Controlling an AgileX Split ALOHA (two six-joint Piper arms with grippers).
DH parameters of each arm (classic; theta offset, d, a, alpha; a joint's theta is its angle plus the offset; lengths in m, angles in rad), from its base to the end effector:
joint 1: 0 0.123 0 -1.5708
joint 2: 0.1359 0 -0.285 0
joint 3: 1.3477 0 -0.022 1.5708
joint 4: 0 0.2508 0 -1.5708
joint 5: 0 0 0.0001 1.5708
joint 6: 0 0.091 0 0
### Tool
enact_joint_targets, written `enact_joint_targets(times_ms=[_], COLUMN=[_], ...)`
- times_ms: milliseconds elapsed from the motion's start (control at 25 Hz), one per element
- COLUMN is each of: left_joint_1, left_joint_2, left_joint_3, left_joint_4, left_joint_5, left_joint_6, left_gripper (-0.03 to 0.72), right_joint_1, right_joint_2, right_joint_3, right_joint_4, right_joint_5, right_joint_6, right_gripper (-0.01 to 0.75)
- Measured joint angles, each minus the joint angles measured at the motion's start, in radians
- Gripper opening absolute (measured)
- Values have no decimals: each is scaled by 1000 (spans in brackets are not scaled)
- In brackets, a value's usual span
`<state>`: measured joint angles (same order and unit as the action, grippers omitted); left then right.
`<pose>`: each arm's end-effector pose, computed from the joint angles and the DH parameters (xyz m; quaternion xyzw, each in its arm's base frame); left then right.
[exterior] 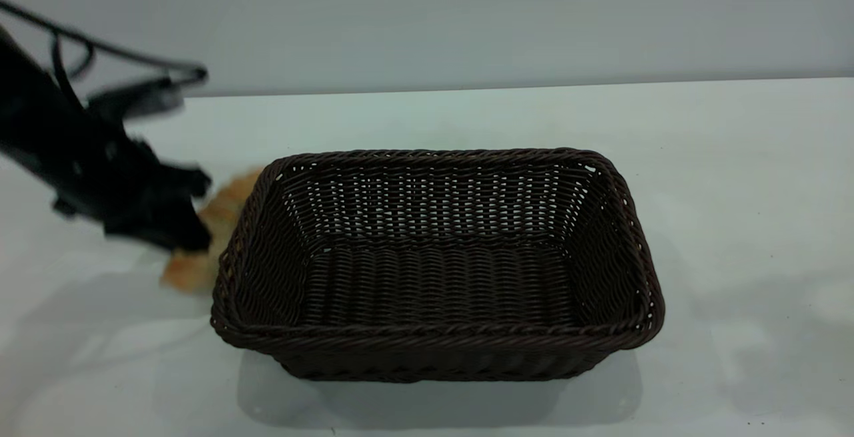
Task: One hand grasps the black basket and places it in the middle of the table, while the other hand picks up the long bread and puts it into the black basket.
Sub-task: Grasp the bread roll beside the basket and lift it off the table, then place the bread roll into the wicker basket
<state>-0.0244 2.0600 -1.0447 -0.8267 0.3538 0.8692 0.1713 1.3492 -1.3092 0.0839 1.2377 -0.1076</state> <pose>0.3680 -0.0323 0.0854 0.0734 0.9697 -0.1210 0.1989 0.2537 0.0512 0.3565 -0.1305 0.9724 0.0475 0.1874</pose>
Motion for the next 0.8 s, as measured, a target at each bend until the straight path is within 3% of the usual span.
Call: enact_joint_targets(times_ms=[160,320,480,640,800], left_joint_1=[-1,-15,-68,-148,-219], left_joint_2=[-167,-254,-256,-214,-146], left_joint_3=[0,0,0,0,0], left_joint_4=[-61,-103,-144,-192,-281], left_joint_5=[63,200,312,330,254], left_joint_6=[9,78,149,222,275], left_gripper=[68,66,66,66,81], right_joint_1=[0,0,0,0,0], right_joint_2=[0,0,0,0,0], right_joint_3=[0,0,0,0,0], right_joint_4=[0,-1,-1,-1,-1], right_joint_5=[0,0,0,0,0], right_joint_6=[0,0,0,0,0], right_gripper=[562,562,562,562,562])
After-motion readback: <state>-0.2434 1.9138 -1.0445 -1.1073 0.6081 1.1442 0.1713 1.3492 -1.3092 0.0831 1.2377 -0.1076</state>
